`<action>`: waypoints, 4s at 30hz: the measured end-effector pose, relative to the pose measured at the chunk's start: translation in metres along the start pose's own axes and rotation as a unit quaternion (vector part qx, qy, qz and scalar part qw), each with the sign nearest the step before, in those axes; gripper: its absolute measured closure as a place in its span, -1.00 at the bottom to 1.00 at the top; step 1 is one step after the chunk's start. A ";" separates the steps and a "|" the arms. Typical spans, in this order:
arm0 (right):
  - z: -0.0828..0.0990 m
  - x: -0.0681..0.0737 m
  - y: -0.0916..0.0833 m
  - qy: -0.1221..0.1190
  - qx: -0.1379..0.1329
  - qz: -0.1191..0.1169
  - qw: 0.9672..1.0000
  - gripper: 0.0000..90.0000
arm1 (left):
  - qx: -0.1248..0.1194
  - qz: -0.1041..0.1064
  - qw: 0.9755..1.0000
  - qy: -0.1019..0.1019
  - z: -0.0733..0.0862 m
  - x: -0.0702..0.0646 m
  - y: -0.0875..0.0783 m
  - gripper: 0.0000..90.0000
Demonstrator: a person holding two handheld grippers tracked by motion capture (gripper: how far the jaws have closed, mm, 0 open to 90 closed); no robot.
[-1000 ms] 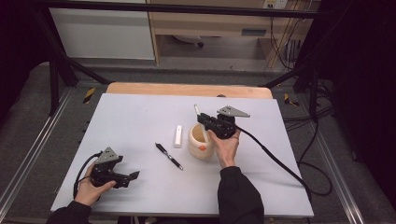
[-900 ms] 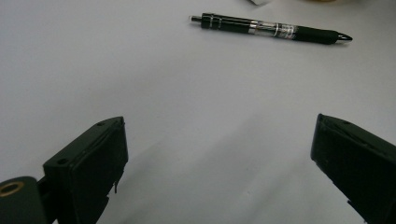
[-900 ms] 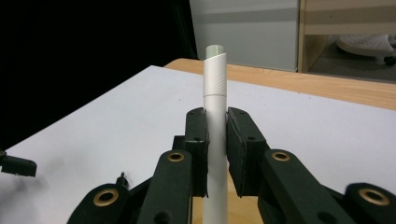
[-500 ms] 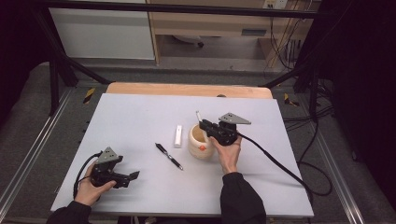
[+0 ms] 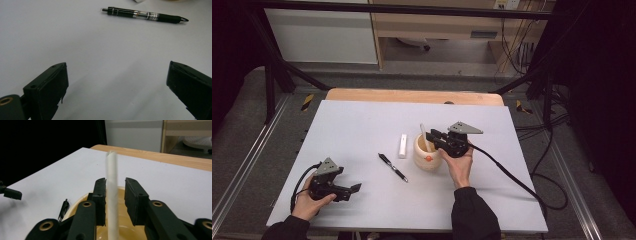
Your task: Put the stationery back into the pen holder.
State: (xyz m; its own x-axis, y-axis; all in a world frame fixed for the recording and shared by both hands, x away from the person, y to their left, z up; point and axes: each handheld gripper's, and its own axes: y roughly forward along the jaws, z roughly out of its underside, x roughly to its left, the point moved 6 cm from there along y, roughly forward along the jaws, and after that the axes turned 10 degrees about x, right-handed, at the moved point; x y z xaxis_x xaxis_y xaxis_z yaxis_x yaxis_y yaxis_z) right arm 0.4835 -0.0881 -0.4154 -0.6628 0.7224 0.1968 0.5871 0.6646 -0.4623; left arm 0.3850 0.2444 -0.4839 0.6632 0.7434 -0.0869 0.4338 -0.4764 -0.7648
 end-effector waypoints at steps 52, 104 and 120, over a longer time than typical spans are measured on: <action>0.068 0.028 -0.060 -0.039 0.196 -0.010 0.980 -0.95 | 0.003 -0.001 1.000 -0.003 0.000 0.000 0.000 -0.91; 0.067 0.101 0.063 -0.088 0.230 -0.055 0.968 0.23 | 0.003 -0.001 1.000 -0.001 0.000 -0.001 0.000 -0.91; 0.072 0.095 0.072 -0.079 0.243 -0.056 0.965 0.74 | 0.003 -0.001 1.000 0.000 -0.001 -0.001 0.000 -0.91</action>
State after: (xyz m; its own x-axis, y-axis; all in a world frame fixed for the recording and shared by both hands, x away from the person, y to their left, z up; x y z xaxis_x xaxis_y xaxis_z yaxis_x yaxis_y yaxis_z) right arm 0.4298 0.0147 -0.4923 -0.7948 0.5877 0.1516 0.2464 0.5407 -0.8043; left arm 0.3848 0.2439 -0.4833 0.6616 0.7449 -0.0858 0.4315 -0.4719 -0.7689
